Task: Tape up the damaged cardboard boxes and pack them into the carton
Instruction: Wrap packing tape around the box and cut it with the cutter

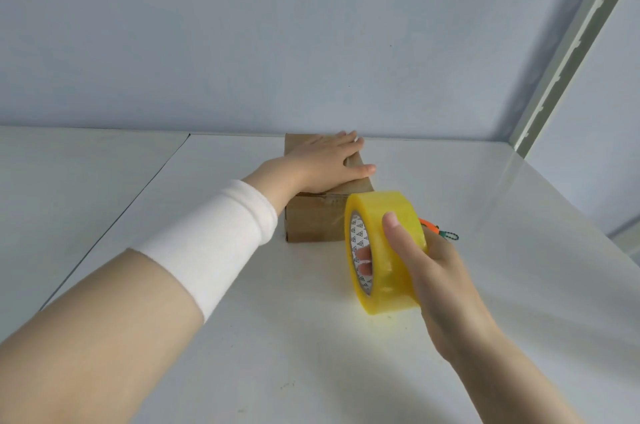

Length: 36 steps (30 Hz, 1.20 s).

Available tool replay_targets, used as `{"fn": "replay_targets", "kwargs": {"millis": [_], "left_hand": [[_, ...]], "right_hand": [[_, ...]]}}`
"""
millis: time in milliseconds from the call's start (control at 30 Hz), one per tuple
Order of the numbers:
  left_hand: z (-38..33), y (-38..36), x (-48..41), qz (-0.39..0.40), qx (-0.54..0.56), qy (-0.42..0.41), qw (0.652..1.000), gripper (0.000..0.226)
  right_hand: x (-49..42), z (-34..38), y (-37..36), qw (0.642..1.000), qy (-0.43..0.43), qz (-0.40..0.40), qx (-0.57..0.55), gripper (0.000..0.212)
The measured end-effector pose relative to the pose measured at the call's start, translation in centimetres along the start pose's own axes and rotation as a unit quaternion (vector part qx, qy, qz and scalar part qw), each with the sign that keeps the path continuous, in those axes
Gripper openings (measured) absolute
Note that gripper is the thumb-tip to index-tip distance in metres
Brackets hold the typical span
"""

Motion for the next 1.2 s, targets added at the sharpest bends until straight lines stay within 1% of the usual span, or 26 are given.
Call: {"fn": "replay_targets", "kwargs": {"millis": [67, 100, 133, 200, 233, 267, 333, 367, 433, 500, 600, 667, 733, 767, 800, 833, 867, 900, 933, 967, 1000, 1033, 1067, 1133, 1200], "left_hand": [[-0.5, 0.4, 0.2, -0.023, 0.009, -0.003, 1.0, 0.063], [-0.7, 0.8, 0.5, -0.048, 0.014, -0.007, 0.999, 0.056], [-1.0, 1.3, 0.9, -0.091, 0.019, -0.014, 0.996, 0.049], [-1.2, 2.4, 2.9, -0.208, 0.046, -0.027, 0.977, 0.038], [-1.1, 2.4, 3.9, -0.238, 0.077, -0.032, 0.968, 0.038], [-1.2, 1.9, 4.6, -0.225, 0.096, -0.039, 0.969, 0.041], [-1.3, 0.3, 4.9, -0.136, 0.064, -0.032, 0.988, 0.054], [-1.2, -0.1, 4.8, -0.111, 0.052, -0.022, 0.992, 0.059], [-1.2, 0.1, 4.5, -0.104, 0.055, -0.009, 0.993, 0.063], [-1.3, 0.2, 4.2, -0.113, 0.053, -0.012, 0.992, 0.062], [-1.4, -0.2, 4.5, -0.122, 0.033, -0.014, 0.992, 0.058], [-1.6, -0.1, 4.6, -0.11, 0.034, -0.006, 0.993, 0.057], [-1.7, 0.3, 4.7, -0.093, 0.075, 0.012, 0.993, 0.055], [-1.8, 0.7, 5.1, -0.105, 0.122, 0.019, 0.987, 0.053], [-1.9, 1.1, 5.7, -0.143, 0.175, 0.02, 0.974, 0.049], [-1.9, 1.6, 6.8, -0.207, 0.22, 0.015, 0.953, 0.041], [-2.0, 1.8, 8.4, -0.285, 0.248, 0.008, 0.926, 0.028], [-2.2, 1.6, 10.1, -0.347, 0.253, 0.012, 0.903, 0.016], [-2.3, 1.0, 11.5, -0.375, 0.249, 0.03, 0.893, 0.018], [-2.4, 0.0, 12.4, -0.359, 0.252, 0.064, 0.896, 0.026], [-2.4, -1.2, 12.8, -0.315, 0.273, 0.105, 0.903, 0.033], [-2.3, -2.3, 12.8, -0.264, 0.31, 0.144, 0.902, 0.037], [-2.3, -3.0, 12.5, -0.223, 0.361, 0.171, 0.889, 0.042], [-2.4, -3.3, 12.0, -0.18, 0.469, 0.196, 0.842, 0.043], [-2.6, -3.6, 11.5, -0.159, 0.539, 0.21, 0.8, 0.039]], "right_hand": [[-0.1, 0.1, -0.2, 1.0, 0.0, 0.013, -0.002, 0.046], [0.0, 0.1, -0.2, 1.0, 0.002, 0.019, -0.003, 0.046], [0.1, 0.0, -0.2, 1.0, 0.004, 0.025, -0.003, 0.046], [0.5, 0.0, -0.1, 0.999, 0.008, 0.039, 0.001, 0.047], [0.7, 0.0, -0.2, 0.999, 0.01, 0.047, 0.002, 0.049], [0.8, 0.0, -0.2, 0.999, 0.012, 0.052, 0.004, 0.05], [0.6, 0.0, -0.5, 0.998, 0.009, 0.059, 0.008, 0.053], [0.6, 0.1, -0.6, 0.998, 0.007, 0.058, 0.011, 0.052], [0.7, 0.3, -0.8, 0.999, 0.008, 0.048, 0.021, 0.045], [1.2, 0.3, -0.6, 0.999, 0.017, 0.034, 0.028, 0.039], [2.2, -0.3, -0.5, 0.999, 0.007, 0.041, 0.015, 0.037], [2.5, -0.3, -0.6, 0.999, 0.0, 0.049, 0.01, 0.036], [2.5, -0.1, -0.7, 0.998, 0.001, 0.057, 0.016, 0.034], [2.6, 0.0, -0.7, 0.998, 0.003, 0.065, 0.018, 0.033], [2.6, 0.1, -0.7, 0.997, 0.005, 0.076, 0.018, 0.033], [2.6, 0.1, -0.7, 0.996, 0.005, 0.086, 0.017, 0.033], [2.7, 0.2, -0.6, 0.995, 0.005, 0.096, 0.016, 0.033], [2.7, 0.2, -0.5, 0.995, 0.005, 0.103, 0.016, 0.033], [2.7, 0.1, -0.5, 0.994, 0.005, 0.108, 0.016, 0.032], [2.6, 0.1, -0.5, 0.994, 0.006, 0.111, 0.015, 0.029], [2.5, 0.0, -0.5, 0.993, 0.006, 0.113, 0.013, 0.026], [2.4, 0.1, -0.5, 0.993, 0.006, 0.115, 0.009, 0.025], [2.4, 0.2, -0.6, 0.993, 0.005, 0.118, 0.003, 0.025], [2.2, 0.2, -0.6, 0.991, 0.0, 0.133, -0.013, 0.031], [1.9, 0.2, -0.4, 0.985, -0.012, 0.169, -0.011, 0.053]]}}
Point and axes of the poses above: each hand's wrist, its own x-axis away from the middle knuckle, its own y-axis out of the back of the hand, z = x × y, the point moved 6 cm from there along -x, towards the middle knuckle, and after that the axes turned 14 degrees about x, right-handed, at the moved point
